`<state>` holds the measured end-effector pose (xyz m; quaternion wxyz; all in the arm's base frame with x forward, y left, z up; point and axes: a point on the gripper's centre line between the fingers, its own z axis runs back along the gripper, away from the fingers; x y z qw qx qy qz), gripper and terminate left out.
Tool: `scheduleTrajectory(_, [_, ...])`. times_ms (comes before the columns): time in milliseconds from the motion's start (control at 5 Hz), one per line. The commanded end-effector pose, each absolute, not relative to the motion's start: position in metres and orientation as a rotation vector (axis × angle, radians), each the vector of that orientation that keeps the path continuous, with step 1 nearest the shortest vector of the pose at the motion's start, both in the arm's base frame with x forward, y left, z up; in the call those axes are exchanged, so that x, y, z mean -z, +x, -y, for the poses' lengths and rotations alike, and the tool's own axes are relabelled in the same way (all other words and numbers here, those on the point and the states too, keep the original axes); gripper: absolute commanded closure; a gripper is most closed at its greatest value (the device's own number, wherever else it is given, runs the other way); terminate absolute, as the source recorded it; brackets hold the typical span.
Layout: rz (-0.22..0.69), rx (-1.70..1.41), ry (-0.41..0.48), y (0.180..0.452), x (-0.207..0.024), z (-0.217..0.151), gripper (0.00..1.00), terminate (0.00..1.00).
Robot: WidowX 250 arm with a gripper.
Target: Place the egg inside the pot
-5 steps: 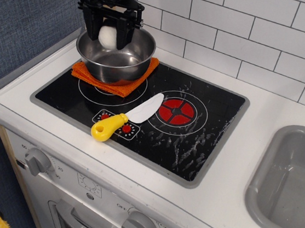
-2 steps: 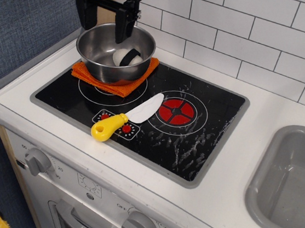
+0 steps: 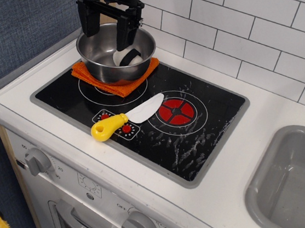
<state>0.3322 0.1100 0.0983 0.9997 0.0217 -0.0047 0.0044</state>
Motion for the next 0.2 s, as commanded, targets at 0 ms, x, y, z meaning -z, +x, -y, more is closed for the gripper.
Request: scheduleTrajectory(0, [0.079,-0.006,0.07,0.3348,-0.1252,-0.1122,0.0,1.0])
